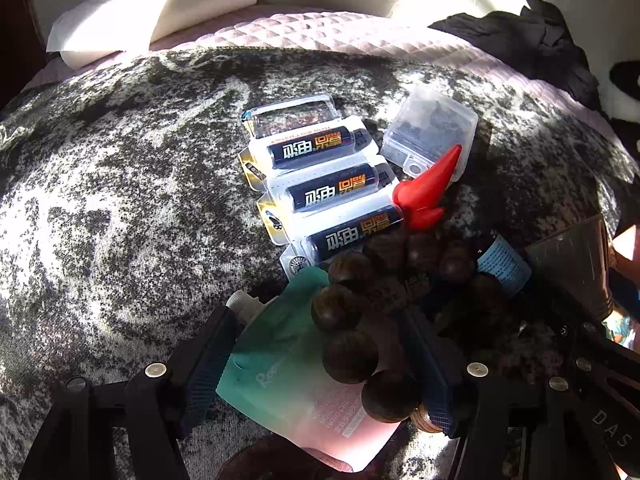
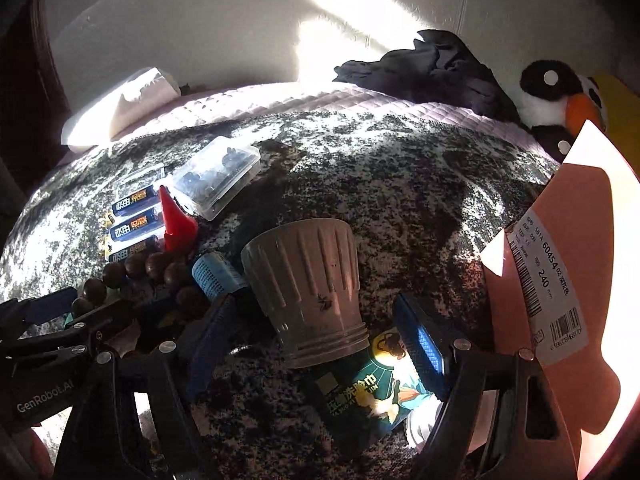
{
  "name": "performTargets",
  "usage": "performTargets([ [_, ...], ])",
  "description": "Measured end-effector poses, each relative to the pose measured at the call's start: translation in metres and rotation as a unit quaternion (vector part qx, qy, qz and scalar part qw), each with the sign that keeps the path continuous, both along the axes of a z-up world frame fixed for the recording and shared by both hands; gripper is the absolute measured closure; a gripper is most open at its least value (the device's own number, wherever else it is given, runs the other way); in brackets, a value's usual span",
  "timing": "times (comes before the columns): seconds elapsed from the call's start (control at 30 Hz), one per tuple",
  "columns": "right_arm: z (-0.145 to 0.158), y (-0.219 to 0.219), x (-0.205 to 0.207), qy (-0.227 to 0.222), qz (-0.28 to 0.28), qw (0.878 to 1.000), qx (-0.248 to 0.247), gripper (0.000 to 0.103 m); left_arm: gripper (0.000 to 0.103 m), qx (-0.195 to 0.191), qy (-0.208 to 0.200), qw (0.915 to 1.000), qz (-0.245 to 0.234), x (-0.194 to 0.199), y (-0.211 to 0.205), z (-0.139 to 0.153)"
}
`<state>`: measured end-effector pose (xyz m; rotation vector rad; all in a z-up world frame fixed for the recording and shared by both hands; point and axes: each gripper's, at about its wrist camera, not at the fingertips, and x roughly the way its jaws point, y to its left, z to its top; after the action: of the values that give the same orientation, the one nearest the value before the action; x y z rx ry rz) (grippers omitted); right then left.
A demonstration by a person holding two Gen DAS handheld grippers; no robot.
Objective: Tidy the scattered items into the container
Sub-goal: 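Grasp the wooden bead bracelet with left tool while right tool grasps grey cup, then carry bracelet and grey cup into the pink box and release both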
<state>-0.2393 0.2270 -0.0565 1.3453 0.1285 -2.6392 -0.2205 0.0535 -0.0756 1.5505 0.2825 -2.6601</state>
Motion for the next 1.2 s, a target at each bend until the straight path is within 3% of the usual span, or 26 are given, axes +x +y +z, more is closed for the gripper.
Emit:
performTargets([
  [0.07,0.000,-0.002,0.002,0.002,0.008,1.000,-0.002,0.053,0.068,-0.008,0.004,1.0000,0.001,0.003,-0.002,0.004],
  [0.17,0.004,-0.005,0.008,0.002,0.019,1.000,-0.001,0.054,0.086,-0.009,0.005,0.9999,0.002,0.008,-0.007,0.011],
  [0.4,0.037,-0.004,0.049,0.018,0.027,0.999,-0.007,0.054,0.085,0.007,0.020,0.9998,0.005,0.049,-0.013,0.044],
  [0.8,0.123,-0.017,0.166,0.074,0.062,0.995,-0.005,0.054,0.085,-0.005,0.074,0.9972,0.012,0.150,-0.028,0.123],
  [1.2,0.163,-0.015,0.290,0.104,0.091,0.990,-0.021,0.054,0.085,-0.021,0.104,0.9942,-0.020,0.259,-0.007,0.161],
])
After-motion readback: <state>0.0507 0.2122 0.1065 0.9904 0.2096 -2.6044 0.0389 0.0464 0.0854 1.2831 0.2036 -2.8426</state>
